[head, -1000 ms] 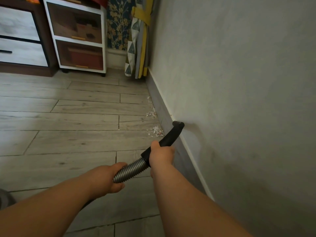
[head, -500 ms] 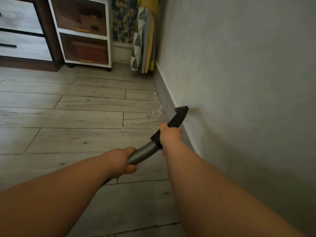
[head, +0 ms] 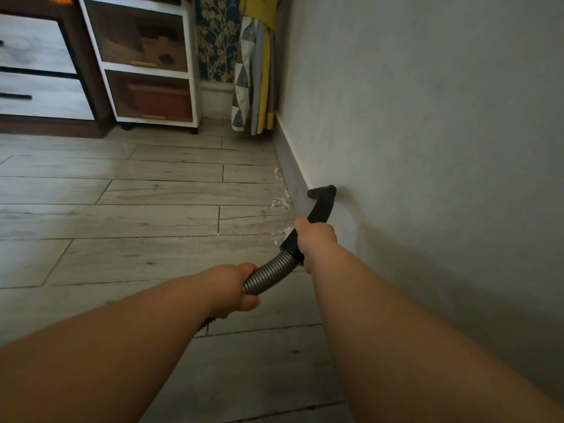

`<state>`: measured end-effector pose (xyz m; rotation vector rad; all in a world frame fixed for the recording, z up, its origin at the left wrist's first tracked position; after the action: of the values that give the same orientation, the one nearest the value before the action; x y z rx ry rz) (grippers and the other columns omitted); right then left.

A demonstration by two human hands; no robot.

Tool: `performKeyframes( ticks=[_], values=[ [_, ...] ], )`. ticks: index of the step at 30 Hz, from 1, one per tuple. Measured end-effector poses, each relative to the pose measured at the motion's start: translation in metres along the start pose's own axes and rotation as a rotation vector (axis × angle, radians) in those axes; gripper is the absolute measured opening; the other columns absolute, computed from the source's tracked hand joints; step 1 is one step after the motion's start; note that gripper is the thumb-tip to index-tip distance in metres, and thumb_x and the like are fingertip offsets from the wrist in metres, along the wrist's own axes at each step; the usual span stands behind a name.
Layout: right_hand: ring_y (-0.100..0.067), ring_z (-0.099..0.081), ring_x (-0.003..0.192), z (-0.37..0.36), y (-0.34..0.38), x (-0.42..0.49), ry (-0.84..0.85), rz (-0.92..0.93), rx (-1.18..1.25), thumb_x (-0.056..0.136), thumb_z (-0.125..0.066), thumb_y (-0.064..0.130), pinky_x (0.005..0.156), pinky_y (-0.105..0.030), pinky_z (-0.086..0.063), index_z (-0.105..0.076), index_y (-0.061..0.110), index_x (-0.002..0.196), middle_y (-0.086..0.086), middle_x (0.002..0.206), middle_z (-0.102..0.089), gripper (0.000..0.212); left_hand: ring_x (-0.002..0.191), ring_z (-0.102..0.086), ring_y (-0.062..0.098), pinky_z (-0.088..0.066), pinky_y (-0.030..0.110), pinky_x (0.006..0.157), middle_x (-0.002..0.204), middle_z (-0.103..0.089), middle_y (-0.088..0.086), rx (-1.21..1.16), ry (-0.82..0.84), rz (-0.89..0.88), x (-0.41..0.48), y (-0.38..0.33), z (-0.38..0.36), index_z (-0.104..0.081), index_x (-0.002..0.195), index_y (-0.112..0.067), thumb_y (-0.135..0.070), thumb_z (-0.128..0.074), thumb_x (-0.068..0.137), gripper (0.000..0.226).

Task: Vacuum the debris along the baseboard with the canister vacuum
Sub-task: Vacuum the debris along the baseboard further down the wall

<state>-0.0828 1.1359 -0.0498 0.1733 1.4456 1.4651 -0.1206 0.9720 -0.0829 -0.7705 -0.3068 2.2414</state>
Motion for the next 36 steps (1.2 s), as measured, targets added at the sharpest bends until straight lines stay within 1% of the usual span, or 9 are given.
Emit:
performKeyframes(
  ticks=[5,8,14,18,23,28,32,34,36],
  values=[
    [-0.023,-0.053,0.076,-0.003,-0.015,-0.012,-0.022,-0.023,0.016,0.092,-0.058,0.028,0.052,-0.035,-0.044,-0.037,0.013,0.137,-0.012,0.113,-0.057,0.051,0.064,-0.057,0.009,-0.052,0.022,0.062,0.096,-0.056,-0.003,0.051,0.013,-0.035,-0.010,0.014,-0.005,-0.032,0.139,-0.033,-0.039,-0.060,0.090,0.057],
    [-0.023,-0.055,0.075,-0.006,-0.026,-0.021,-0.028,-0.028,0.052,0.091,-0.061,0.030,0.048,-0.033,-0.041,-0.038,0.013,0.136,-0.012,0.112,-0.058,0.053,0.065,-0.054,0.004,-0.050,0.019,0.062,0.103,-0.056,-0.003,0.078,0.004,-0.071,-0.018,0.021,-0.012,-0.030,0.141,-0.035,-0.039,-0.060,0.090,0.060],
    [-0.025,-0.057,0.085,-0.003,-0.047,-0.038,-0.057,-0.023,0.063,0.092,-0.061,0.030,0.056,-0.036,-0.046,-0.038,0.012,0.136,-0.013,0.113,-0.058,0.053,0.067,-0.049,0.001,-0.043,0.012,0.060,0.104,-0.053,-0.005,0.110,0.012,-0.129,-0.034,0.026,-0.033,-0.025,0.143,-0.036,-0.043,-0.058,0.091,0.062],
    [-0.026,-0.057,0.088,0.004,-0.053,-0.052,-0.056,-0.035,0.060,0.092,-0.061,0.032,0.062,-0.037,-0.048,-0.038,0.011,0.136,-0.013,0.115,-0.059,0.054,0.071,-0.053,0.004,-0.048,0.017,0.066,0.104,-0.055,-0.004,0.098,0.045,-0.149,-0.045,0.024,-0.036,-0.025,0.142,-0.036,-0.042,-0.058,0.091,0.061],
    [-0.024,-0.053,0.081,0.015,-0.051,-0.065,-0.039,-0.048,0.087,0.092,-0.061,0.030,0.071,-0.039,-0.048,-0.037,0.012,0.137,-0.012,0.111,-0.055,0.054,0.072,-0.056,0.008,-0.047,0.019,0.066,0.102,-0.057,-0.002,0.127,0.043,-0.154,-0.058,0.020,-0.027,-0.028,0.140,-0.037,-0.042,-0.059,0.090,0.059],
    [-0.028,-0.057,0.093,0.020,-0.062,-0.080,-0.034,-0.067,0.084,0.092,-0.059,0.031,0.070,-0.040,-0.049,-0.039,0.013,0.134,-0.012,0.107,-0.056,0.050,0.071,-0.057,0.008,-0.047,0.020,0.065,0.098,-0.057,-0.004,0.088,0.050,-0.161,-0.078,0.017,-0.036,-0.029,0.140,-0.036,-0.041,-0.059,0.090,0.058],
    [-0.028,-0.059,0.092,0.021,-0.076,-0.085,-0.023,-0.076,0.079,0.092,-0.060,0.031,0.059,-0.036,-0.049,-0.041,0.014,0.134,-0.012,0.109,-0.059,0.050,0.068,-0.049,0.000,-0.041,0.018,0.064,0.098,-0.054,-0.007,0.104,0.033,-0.182,-0.093,0.017,-0.049,-0.029,0.141,-0.035,-0.042,-0.059,0.090,0.060],
    [-0.029,-0.060,0.093,0.021,-0.089,-0.083,-0.012,-0.114,0.096,0.090,-0.060,0.031,0.064,-0.039,-0.053,-0.041,0.013,0.134,-0.014,0.109,-0.060,0.051,0.069,-0.048,-0.001,-0.039,0.017,0.065,0.099,-0.052,-0.009,0.104,0.021,-0.200,-0.100,0.016,-0.057,-0.028,0.142,-0.034,-0.042,-0.058,0.091,0.060],
    [-0.032,-0.062,0.094,0.022,-0.103,-0.081,0.000,-0.146,0.124,0.089,-0.061,0.033,0.077,-0.045,-0.057,-0.043,0.011,0.132,-0.015,0.108,-0.061,0.052,0.077,-0.049,0.004,-0.038,0.017,0.067,0.098,-0.050,-0.010,0.110,0.014,-0.210,-0.105,0.014,-0.065,-0.028,0.142,-0.034,-0.042,-0.058,0.091,0.060]
  ],
)
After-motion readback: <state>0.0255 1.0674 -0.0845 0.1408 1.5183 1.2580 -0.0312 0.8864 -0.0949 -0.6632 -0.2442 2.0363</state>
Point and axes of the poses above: each hand's wrist, its own x-axis towards the middle knuckle, its own z-axis out of the back of the hand, y = z × x, the point moved 1 cm from there along x, towards the middle knuckle
